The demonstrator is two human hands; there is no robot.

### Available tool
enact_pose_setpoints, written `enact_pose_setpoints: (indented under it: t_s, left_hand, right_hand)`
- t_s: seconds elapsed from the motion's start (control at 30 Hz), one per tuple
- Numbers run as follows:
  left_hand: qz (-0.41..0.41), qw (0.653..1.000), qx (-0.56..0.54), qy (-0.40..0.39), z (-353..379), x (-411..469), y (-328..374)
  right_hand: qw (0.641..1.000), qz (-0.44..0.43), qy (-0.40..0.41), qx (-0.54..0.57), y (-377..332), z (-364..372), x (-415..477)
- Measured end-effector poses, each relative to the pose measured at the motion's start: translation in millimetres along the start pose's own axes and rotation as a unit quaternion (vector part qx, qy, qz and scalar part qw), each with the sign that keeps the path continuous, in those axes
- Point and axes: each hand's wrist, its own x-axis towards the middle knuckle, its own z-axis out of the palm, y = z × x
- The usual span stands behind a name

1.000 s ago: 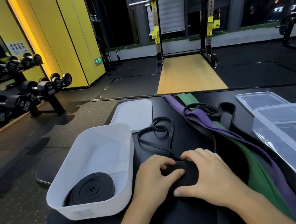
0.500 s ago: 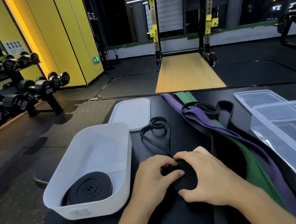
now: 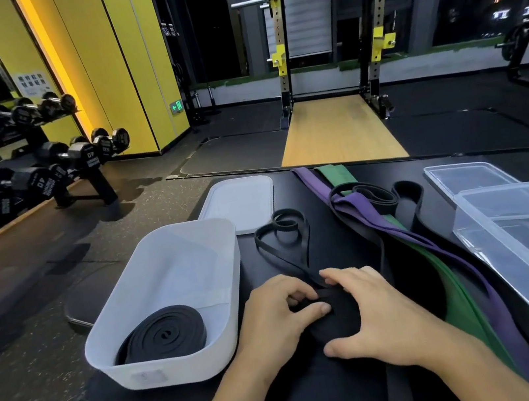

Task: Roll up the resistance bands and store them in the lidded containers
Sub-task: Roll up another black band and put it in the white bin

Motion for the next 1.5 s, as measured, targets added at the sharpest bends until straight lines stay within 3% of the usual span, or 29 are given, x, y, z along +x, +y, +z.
enact_pose_setpoints:
  t_s: [0.17, 0.27, 0.47, 0.77, 1.2, 1.5]
  left_hand:
    - [0.0, 1.0, -0.002, -0.014, -1, 0, 1]
    - [0.028, 1.0, 0.001, -0.007, 1, 0, 0]
    - [0.016, 0.997, 0.071, 0.018, 2, -2, 6]
    - [-0.004, 0.999, 0.036, 0.005, -2, -1, 4]
    - [0.039, 0.998, -0.014, -0.043, 2, 1, -3]
    - [0.036, 0.996, 0.077, 0.022, 4, 2, 0]
  right_hand:
    - [0.999, 0.031, -0.003, 0.017, -2, -1, -2]
    - [0.999, 0.01, 0.032, -0.038, -8, 8, 1]
    - [0.988, 0.071, 0.113, -0.076, -19, 21, 4]
    - [0.999, -0.003, -0.007, -0.038, 2, -4, -4]
    - [1.0, -0.02, -0.008, -0.013, 2, 3, 0]
    - [0.997, 0.013, 0.063, -0.043, -12, 7, 2]
